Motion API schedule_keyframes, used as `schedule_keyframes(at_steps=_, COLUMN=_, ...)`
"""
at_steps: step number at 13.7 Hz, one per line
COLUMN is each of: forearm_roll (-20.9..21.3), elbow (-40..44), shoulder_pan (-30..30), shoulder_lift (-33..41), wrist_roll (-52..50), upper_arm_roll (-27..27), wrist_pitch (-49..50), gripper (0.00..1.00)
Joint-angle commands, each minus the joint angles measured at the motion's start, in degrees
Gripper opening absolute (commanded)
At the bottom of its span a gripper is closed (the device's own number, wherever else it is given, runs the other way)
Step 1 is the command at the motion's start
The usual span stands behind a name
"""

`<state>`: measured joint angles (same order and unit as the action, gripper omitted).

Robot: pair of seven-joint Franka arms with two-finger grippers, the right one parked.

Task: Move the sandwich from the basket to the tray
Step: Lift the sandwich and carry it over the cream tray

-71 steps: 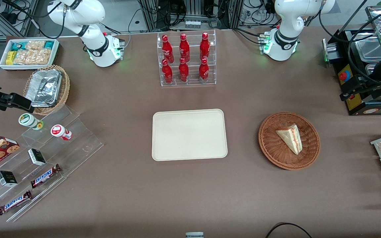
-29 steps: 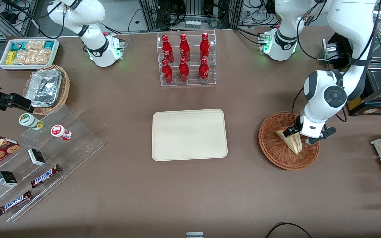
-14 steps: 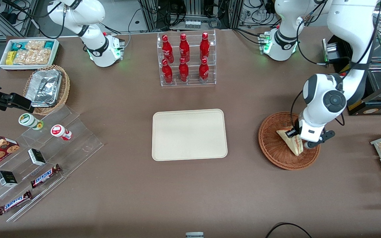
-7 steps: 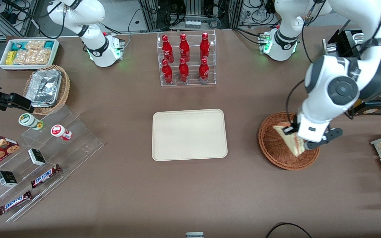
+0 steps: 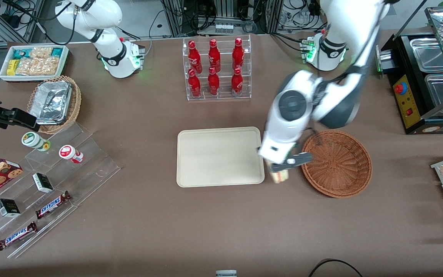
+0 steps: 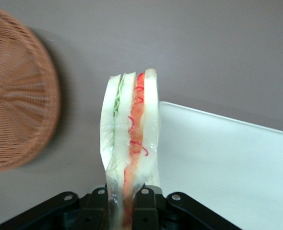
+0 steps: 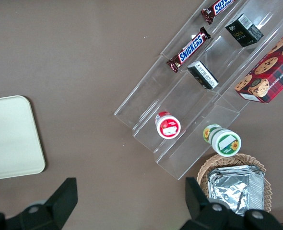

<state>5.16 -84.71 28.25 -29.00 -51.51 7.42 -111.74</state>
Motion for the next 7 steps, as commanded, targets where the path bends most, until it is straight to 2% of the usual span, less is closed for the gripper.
schedule_keyframes(at_steps=1, forearm_roll=0.9, elbow=8.1, shoulder_pan=5.7, shoulder_lift=-7.3, wrist_roll=-1.1, upper_arm_roll=-0.8, wrist_pitch=-2.1, gripper=0.00)
schedule_keyframes(at_steps=4, forearm_roll=1.0, elbow=8.1, shoulder_pan=10.1, shoulder_lift=-9.9, wrist_roll=0.7, upper_arm_roll=-0.8, wrist_pitch=-6.3, gripper=0.00)
schedule_keyframes(at_steps=7, forearm_roll=1.0, elbow=7.5, shoulder_pan=11.4, shoulder_lift=-11.5, wrist_roll=10.3, upper_arm_roll=-0.8, wrist_pitch=-6.6, gripper=0.00)
